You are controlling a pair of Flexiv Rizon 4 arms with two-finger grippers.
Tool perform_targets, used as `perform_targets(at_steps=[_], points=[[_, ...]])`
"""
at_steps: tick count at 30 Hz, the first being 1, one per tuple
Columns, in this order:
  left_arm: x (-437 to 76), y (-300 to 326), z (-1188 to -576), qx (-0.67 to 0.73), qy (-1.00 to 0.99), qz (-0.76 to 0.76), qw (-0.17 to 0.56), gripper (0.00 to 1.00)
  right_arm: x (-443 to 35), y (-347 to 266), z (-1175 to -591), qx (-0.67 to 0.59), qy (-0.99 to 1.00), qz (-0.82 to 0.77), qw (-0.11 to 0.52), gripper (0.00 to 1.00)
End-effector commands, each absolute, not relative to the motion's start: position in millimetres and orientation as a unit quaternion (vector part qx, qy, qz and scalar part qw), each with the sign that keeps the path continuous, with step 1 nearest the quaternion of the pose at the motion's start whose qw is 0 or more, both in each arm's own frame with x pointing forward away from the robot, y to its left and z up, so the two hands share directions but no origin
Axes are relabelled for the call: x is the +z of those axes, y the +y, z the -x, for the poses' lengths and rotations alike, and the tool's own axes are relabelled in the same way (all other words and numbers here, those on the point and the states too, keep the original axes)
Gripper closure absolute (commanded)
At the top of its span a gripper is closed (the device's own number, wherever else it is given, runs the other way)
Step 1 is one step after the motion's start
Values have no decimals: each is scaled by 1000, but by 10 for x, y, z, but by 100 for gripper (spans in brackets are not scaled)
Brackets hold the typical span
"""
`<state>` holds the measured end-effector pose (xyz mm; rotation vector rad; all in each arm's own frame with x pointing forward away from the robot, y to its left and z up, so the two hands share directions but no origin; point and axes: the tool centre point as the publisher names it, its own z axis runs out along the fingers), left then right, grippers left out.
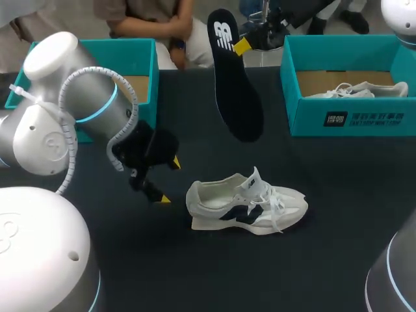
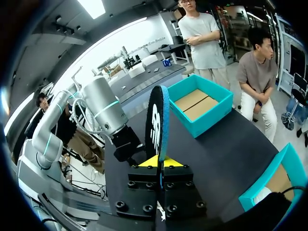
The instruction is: Take the shoe out of the shoebox, open the shoe tongue, remove and reinsert the insole, then place the shoe into the shoebox
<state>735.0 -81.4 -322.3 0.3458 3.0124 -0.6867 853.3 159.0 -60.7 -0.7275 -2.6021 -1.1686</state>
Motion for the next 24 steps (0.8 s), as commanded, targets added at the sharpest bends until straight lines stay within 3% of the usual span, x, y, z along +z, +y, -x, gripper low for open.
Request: perform_targets(at_steps=[1, 24], points=[[-3223, -812, -7345, -219, 969, -111, 17, 0, -614, 1616, -8534, -400, -878, 247, 95, 100], [-2975, -1061, -7389, -214, 968, -130, 29, 0, -575, 1609, -8573, -396, -879, 249, 90, 100]])
